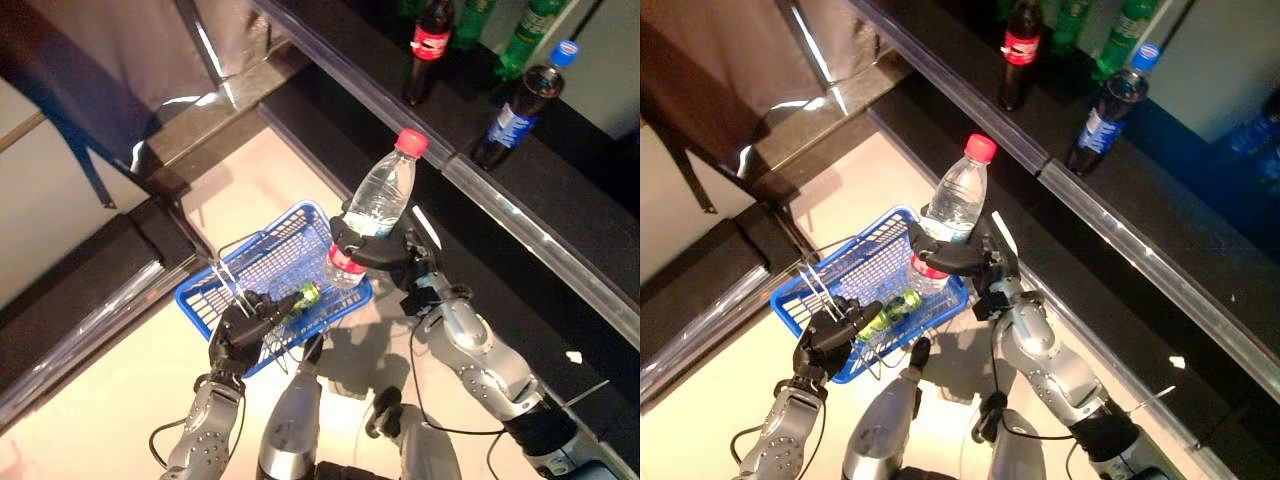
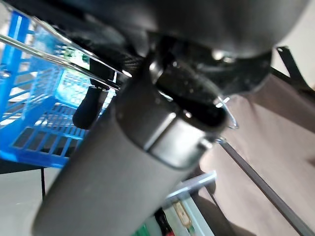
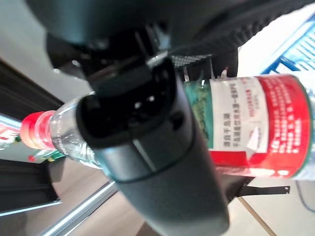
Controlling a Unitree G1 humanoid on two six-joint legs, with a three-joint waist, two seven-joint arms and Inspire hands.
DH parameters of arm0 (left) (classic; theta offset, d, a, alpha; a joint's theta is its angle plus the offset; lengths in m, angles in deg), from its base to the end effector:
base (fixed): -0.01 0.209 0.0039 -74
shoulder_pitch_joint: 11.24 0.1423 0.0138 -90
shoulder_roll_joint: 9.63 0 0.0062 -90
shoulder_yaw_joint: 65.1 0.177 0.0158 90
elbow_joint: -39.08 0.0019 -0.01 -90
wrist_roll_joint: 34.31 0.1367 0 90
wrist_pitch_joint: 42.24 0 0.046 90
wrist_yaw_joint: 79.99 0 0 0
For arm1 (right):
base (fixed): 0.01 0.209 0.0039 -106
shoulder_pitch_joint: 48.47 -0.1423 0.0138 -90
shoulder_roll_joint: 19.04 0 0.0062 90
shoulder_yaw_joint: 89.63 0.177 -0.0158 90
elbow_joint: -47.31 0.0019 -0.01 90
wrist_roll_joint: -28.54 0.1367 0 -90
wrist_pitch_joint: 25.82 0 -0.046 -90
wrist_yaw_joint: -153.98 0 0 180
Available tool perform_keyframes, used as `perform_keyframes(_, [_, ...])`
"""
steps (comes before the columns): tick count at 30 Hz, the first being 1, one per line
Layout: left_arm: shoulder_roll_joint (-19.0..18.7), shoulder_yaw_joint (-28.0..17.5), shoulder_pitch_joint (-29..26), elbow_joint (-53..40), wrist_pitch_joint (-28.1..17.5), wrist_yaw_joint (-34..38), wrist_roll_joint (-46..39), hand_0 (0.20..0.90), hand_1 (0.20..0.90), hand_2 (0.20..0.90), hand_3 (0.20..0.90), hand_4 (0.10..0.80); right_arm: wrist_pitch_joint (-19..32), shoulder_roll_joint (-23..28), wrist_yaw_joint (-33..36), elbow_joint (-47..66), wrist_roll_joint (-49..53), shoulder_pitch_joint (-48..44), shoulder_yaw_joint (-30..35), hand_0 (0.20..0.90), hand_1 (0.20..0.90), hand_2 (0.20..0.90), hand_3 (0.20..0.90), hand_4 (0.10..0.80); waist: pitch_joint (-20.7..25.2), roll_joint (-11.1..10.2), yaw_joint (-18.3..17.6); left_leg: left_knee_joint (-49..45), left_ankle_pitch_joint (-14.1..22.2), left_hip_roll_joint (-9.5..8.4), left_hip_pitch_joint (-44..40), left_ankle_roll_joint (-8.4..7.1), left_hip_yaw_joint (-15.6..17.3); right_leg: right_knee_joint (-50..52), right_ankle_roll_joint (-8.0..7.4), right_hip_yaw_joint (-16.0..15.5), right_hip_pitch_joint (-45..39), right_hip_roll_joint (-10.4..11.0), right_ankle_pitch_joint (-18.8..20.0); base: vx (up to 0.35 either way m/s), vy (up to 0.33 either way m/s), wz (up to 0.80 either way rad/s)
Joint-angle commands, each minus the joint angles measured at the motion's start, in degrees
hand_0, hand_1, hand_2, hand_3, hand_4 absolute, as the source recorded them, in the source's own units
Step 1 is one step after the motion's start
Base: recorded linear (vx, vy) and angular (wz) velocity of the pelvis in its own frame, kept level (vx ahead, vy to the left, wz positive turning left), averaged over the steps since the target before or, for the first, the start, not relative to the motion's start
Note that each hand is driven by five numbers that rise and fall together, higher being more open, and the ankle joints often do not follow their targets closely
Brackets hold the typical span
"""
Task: Pick up the drink and place into the basket.
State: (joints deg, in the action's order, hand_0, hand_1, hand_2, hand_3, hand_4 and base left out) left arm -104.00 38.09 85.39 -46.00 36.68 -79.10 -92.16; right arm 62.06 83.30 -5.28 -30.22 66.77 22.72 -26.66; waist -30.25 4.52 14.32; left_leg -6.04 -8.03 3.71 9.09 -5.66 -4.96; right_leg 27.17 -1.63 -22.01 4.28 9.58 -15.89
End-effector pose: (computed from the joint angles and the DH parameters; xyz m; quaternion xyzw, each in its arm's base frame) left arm 0.1715 0.1875 0.0191 -0.3197 0.0641 0.0086 0.9453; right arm 0.2270 -0.1204 0.1285 0.0752 -0.0776 0.1353 0.9849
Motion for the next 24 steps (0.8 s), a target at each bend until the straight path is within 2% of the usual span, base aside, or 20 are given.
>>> perform_keyframes(1, [-5.78,-1.07,-1.13,-17.56,-5.01,-8.57,1.27,0.300,0.300,0.300,0.200,0.100,8.42,-4.35,3.92,2.57,-1.22,-10.33,0.00,0.300,0.300,0.300,0.200,0.100,8.41,-1.76,2.45,-7.09,4.18,-2.82,0.95,0.42,-1.90,-7.72,2.06,-1.35,-5.19,-2.93,6.06,0.066,-0.063,0.25])
perform_keyframes(14, [-8.36,3.85,-4.68,-26.49,1.15,-16.19,-3.19,0.300,0.300,0.300,0.200,0.100,8.28,-10.86,12.40,-6.52,0.22,-14.31,-5.14,0.300,0.300,0.300,0.200,0.100,8.79,-1.11,6.05,-7.57,4.45,-5.38,0.04,0.60,-6.98,-8.59,2.13,-3.83,-7.83,-2.55,6.46,0.064,-0.024,0.20])
perform_keyframes(24, [-8.46,4.98,-7.03,-28.23,3.99,-17.75,-5.17,0.300,0.300,0.300,0.200,0.100,7.42,-15.03,13.61,-13.23,-1.46,-14.54,-7.97,0.300,0.300,0.300,0.200,0.100,8.80,-0.81,7.29,-6.84,4.08,-6.31,0.27,0.60,-9.19,-9.10,2.05,-4.46,-7.58,-2.58,6.92,0.005,-0.006,0.09])
